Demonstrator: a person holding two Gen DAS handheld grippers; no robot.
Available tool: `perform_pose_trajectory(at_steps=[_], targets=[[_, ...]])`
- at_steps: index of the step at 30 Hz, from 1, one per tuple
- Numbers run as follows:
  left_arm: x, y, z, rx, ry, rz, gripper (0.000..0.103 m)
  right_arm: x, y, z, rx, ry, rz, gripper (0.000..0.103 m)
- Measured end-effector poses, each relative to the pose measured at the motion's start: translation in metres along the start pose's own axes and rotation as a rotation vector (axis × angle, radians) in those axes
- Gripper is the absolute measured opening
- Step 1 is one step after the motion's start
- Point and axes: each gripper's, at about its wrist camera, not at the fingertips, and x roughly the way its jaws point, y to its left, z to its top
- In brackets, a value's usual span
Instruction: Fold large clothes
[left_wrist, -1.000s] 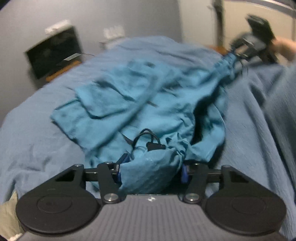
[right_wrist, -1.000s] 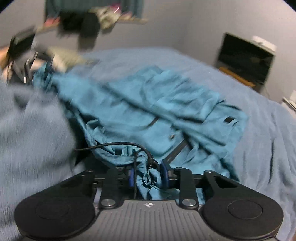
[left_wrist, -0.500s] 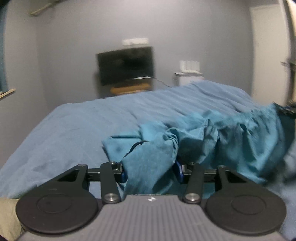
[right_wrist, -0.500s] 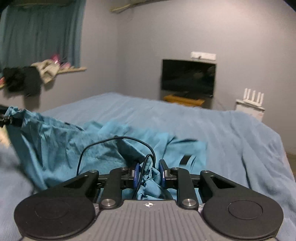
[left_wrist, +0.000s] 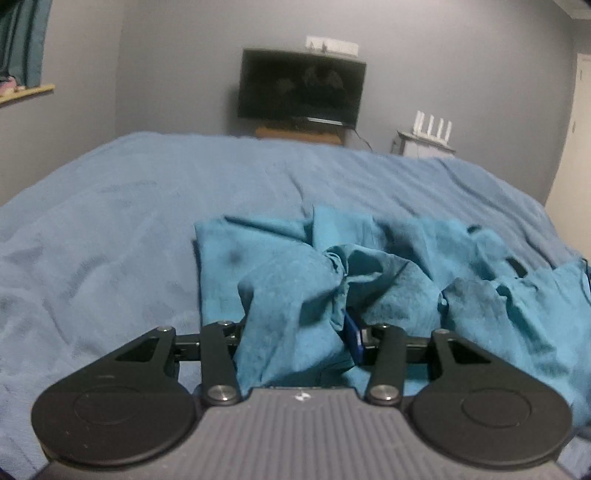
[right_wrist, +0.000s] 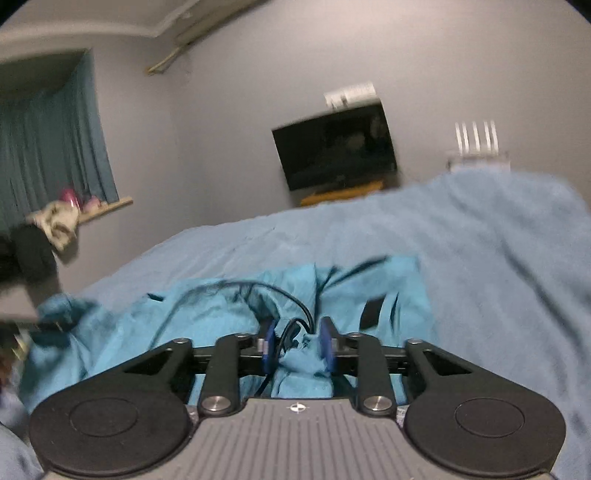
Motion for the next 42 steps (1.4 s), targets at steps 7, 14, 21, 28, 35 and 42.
perform_pose_trajectory(at_steps=[7,14,21,28,35,42], targets=[[0.022,0.025,-0.019,0.043,0.101,-0.047,0.051,0.017,-0.041,-0.01,0.068,0.109,0.076,0.079],[0.015,0.05,-0.022,-0.015,0.188,-0.105,0.056,0.042,-0.05,-0.03,-0.009,0.218,0.004,0.074],[0.002,0.065,-0.028,-0.067,0.315,-0.143,0.056,0.034,-0.042,-0.044,-0.132,0.303,0.002,0.04],[0.002,0.063,-0.015,-0.05,0.187,-0.161,0.011,0.02,-0.015,-0.029,-0.28,0.118,-0.093,0.007],[0.001,0.058,0.002,-0.061,-0.023,-0.107,0.006,0.009,0.029,-0.003,-0.472,-0.212,-0.223,0.005],[0.018,0.047,0.017,-0.021,-0.154,0.062,0.006,0.059,0.018,0.012,-0.429,-0.254,-0.318,0.005]])
